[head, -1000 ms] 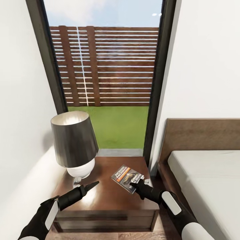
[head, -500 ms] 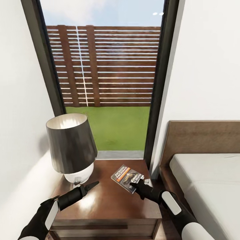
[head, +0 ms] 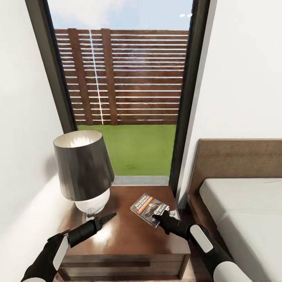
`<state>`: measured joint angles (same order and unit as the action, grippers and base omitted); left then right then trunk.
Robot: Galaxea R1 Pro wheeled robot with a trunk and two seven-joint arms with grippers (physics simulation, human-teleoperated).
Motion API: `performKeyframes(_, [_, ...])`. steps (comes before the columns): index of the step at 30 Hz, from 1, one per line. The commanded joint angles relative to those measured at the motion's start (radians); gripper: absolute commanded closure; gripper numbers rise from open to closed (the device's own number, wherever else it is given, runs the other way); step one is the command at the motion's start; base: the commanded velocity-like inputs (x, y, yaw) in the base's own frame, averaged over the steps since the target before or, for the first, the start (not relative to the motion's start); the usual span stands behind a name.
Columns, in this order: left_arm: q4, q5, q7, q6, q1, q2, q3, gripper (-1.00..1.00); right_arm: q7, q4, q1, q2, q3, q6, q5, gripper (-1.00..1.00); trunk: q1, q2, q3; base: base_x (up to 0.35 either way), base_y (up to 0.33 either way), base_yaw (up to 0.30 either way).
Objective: In the bedroom, move the book from the bed onto either nightstand, and place the two sandals side by side next to the bed.
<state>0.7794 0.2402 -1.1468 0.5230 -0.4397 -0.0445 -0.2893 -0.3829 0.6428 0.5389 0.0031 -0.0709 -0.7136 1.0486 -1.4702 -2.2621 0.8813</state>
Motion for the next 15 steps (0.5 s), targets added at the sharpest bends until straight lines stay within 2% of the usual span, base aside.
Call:
performKeyframes(1, [0.0,0.004,-0.002,0.009,-0.001,0.0,-0.001,-1.0,-0.004,0.0,0.0,0.0,0.0,-0.003,0.001,1.0,-0.004,-0.008,0.004,0.0,0.0,0.0])
performKeyframes(5, [0.0,0.004,-0.002,0.009,-0.001,0.0,-0.001,-1.0,-0.004,0.0,0.0,0.0,0.0,-0.003,0.001,1.0,-0.019,-0.036,0.017,0.0,0.0,0.0])
performKeyframes(15, [0.0,0.005,-0.004,0.009,0.0,0.0,0.0,-1.0,-0.003,0.0,0.0,0.0,0.0,-0.003,0.001,1.0,-0.019,-0.036,0.017,0.002,0.0,0.0])
